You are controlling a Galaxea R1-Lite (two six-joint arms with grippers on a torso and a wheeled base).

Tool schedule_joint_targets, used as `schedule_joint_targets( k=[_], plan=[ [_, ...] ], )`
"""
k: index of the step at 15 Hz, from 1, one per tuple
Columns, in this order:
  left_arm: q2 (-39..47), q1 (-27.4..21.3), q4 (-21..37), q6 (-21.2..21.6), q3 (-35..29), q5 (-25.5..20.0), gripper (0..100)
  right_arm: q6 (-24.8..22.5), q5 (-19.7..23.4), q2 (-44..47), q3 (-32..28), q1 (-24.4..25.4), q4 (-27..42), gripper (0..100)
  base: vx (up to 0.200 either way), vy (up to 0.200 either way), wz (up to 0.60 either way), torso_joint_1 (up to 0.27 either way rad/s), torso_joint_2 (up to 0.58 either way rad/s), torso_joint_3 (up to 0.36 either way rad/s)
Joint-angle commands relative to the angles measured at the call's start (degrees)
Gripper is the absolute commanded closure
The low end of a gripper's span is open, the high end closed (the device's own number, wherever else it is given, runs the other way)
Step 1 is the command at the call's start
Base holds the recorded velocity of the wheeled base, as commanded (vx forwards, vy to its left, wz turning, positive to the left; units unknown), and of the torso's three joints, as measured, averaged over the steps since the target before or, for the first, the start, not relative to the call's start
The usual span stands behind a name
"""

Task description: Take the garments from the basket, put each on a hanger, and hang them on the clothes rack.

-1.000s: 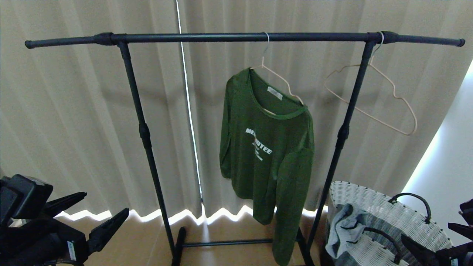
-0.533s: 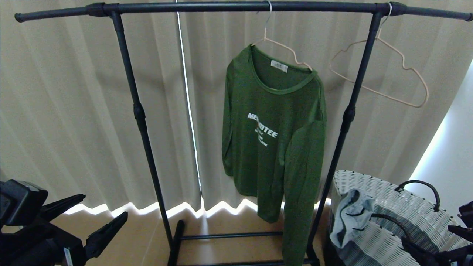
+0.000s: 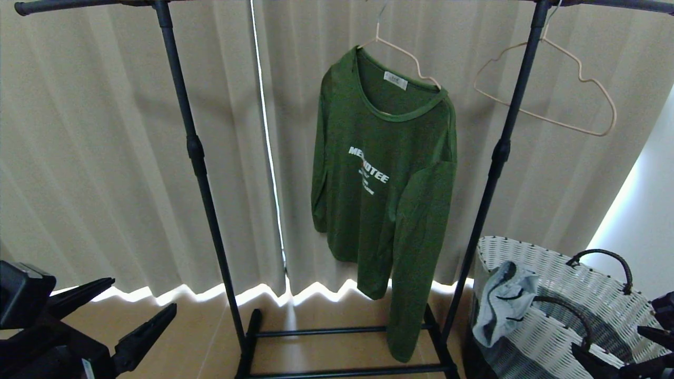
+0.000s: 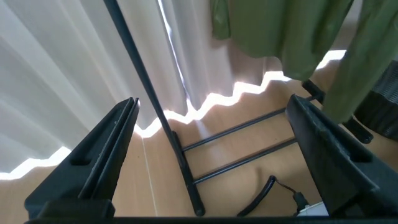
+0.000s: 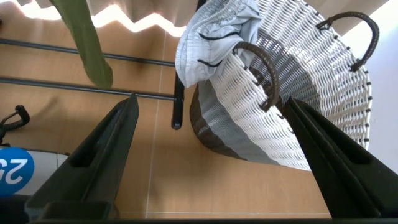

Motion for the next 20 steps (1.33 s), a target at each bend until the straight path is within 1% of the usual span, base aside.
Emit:
schedule_joint_targets(
  k=[1, 4, 6, 8, 9, 17, 20],
  plan=[
    [-1.7, 0.0, 0.0, -0.2, 0.0, 0.0, 0, 0.0, 0.0, -0.1, 0.5, 0.0, 0.0, 0, 0.0, 0.0, 0.0, 0.0, 0.0, 0.0],
    [-2.6, 0.0, 0.0, 0.1, 0.0, 0.0, 0, 0.0, 0.0, -0.2, 0.6, 0.0, 0.0, 0, 0.0, 0.0, 0.0, 0.0, 0.0, 0.0],
    [-2.6, 0.0, 0.1, 1.3, 0.0, 0.0, 0, -0.1, 0.0, -0.2, 0.6, 0.0, 0.0, 0, 0.0, 0.0, 0.0, 0.0, 0.0, 0.0],
    [-2.7, 0.0, 0.1, 1.7, 0.0, 0.0, 0, -0.1, 0.0, -0.3, 0.6, 0.0, 0.0, 0, 0.0, 0.0, 0.0, 0.0, 0.0, 0.0],
    [-2.7, 0.0, 0.1, 1.7, 0.0, 0.0, 0, -0.1, 0.0, -0.2, 0.6, 0.0, 0.0, 0, 0.0, -0.2, 0.0, 0.007, 0.0, 0.002],
    [-3.5, 0.0, 0.1, 1.8, 0.2, 0.0, 0, -0.1, 0.0, -0.4, 0.7, 0.0, 0.0, 0, 0.2, -0.2, 0.0, 0.001, 0.0, 0.004],
    [-3.7, 0.0, 0.0, 1.9, 0.7, 0.0, 0, -0.1, 0.0, -0.7, 0.7, 0.0, 0.0, 0, 0.0, 0.0, 0.0, 0.0, 0.0, 0.0]
  ],
)
